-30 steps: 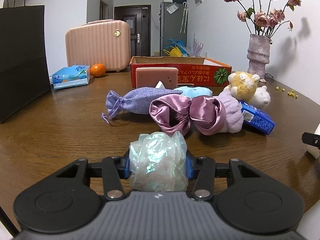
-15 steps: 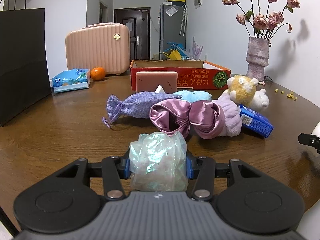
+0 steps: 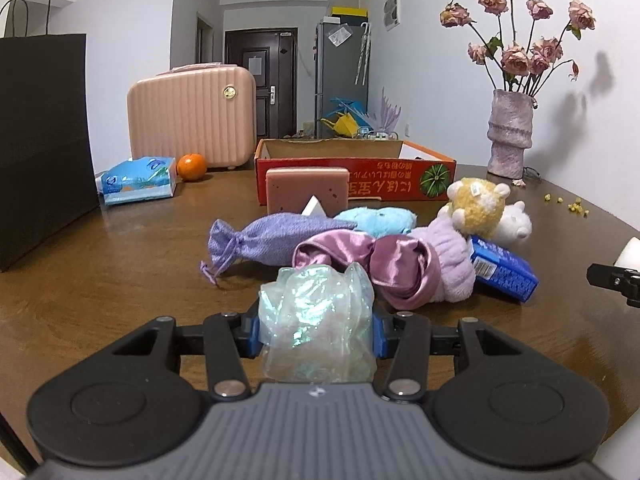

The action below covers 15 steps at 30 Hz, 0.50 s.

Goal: Organize soft objects
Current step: 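Carry the plastic bundle and foam cylinder in both grippers over the cardboard box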

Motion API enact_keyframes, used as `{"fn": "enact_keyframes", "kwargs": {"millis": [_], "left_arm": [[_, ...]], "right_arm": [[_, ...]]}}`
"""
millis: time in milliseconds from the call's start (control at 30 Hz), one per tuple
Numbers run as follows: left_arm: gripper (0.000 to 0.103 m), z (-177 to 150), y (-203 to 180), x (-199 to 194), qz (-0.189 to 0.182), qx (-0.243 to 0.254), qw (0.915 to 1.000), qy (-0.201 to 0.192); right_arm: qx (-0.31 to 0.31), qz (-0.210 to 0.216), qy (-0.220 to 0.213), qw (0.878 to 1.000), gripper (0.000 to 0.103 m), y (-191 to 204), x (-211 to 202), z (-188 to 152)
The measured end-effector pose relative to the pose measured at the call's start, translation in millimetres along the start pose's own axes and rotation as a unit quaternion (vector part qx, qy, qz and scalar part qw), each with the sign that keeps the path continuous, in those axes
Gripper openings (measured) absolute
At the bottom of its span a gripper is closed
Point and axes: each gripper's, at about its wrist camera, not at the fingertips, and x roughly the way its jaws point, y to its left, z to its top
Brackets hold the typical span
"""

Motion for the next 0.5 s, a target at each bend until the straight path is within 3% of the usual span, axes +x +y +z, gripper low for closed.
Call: {"fn": "enact_keyframes", "kwargs": {"millis": [500], "left_arm": [[0.049,28.5,-4.1,11.7,-0.007,0.008,0.9998,-0.016]], "right_arm": [[-0.014,0.016,-0.015,1.000,0.056,12.5,20.8,33.1]]}}
